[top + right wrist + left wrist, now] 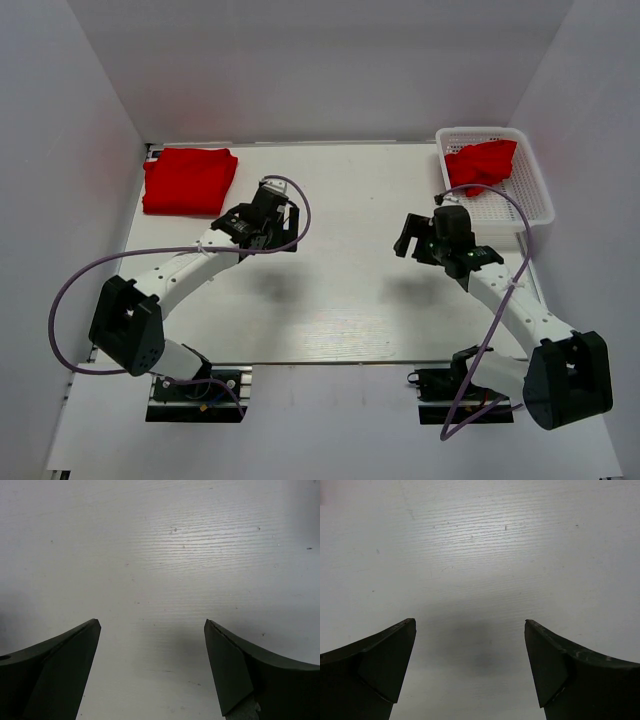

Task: Fold and stack the t-shirts
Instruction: Grab crumpled tshirt from bin with the right arm

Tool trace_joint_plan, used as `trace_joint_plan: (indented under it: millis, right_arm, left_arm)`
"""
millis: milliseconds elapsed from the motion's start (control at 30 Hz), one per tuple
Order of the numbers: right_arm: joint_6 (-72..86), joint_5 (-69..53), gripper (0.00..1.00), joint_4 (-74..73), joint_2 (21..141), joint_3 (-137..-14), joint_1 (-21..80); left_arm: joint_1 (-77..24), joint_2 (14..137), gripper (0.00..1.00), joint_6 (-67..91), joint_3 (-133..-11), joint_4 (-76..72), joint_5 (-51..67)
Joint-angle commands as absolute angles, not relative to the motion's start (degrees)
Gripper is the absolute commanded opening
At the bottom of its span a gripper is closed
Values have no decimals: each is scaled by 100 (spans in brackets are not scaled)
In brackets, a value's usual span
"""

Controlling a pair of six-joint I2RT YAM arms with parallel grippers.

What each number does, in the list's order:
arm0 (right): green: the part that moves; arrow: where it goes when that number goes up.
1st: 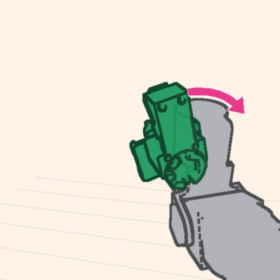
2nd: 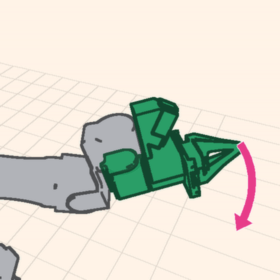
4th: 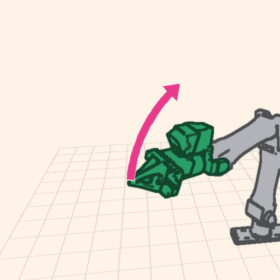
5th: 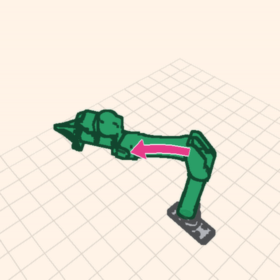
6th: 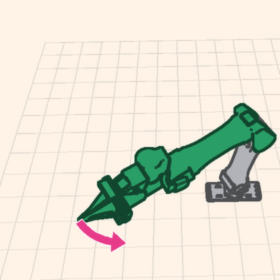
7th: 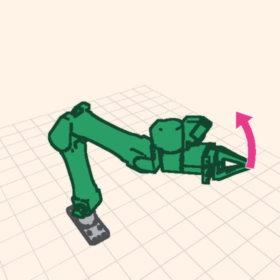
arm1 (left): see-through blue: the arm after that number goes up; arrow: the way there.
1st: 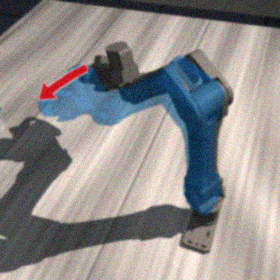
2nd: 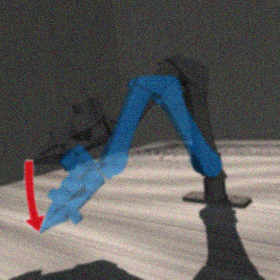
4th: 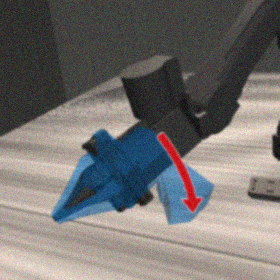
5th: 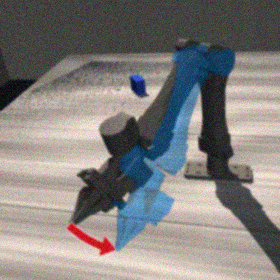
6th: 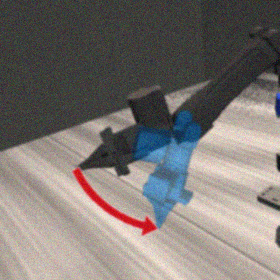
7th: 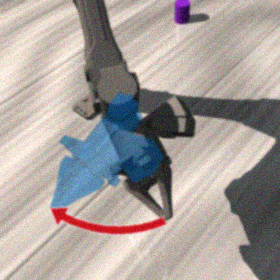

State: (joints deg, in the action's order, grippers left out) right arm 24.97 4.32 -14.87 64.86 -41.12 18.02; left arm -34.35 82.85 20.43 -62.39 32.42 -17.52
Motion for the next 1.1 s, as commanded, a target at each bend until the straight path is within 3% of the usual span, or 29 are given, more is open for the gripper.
trace_joint_plan:
  millis: [0,233,500,667,867,1067]
  right_arm:
    - [2470,158,90,-1046,6495,-4122,1767]
    - [2365,62,90,-748,6837,-4245,1741]
    - [1995,1713,90,-1274,7970,-6037,1556]
    - [1784,1802,90,-1748,8805,-7905,853]
    - [1590,1415,90,-2802,11155,-10416,-139]
    - [1678,1432,90,-3383,12620,-12276,-518]
  left_arm:
    - [-3472,7980,100,2021,-6214,3199,-1758]
    - [-3472,7761,100,2021,-6152,3146,-1811]
    - [-3472,7822,100,1969,-6152,3199,-1741]
    - [-3472,7822,100,1969,-6205,3305,-1950]
    - [-3472,7901,100,1855,-6205,3366,-1951]
    - [-3419,8305,100,1802,-6504,3489,-1767]
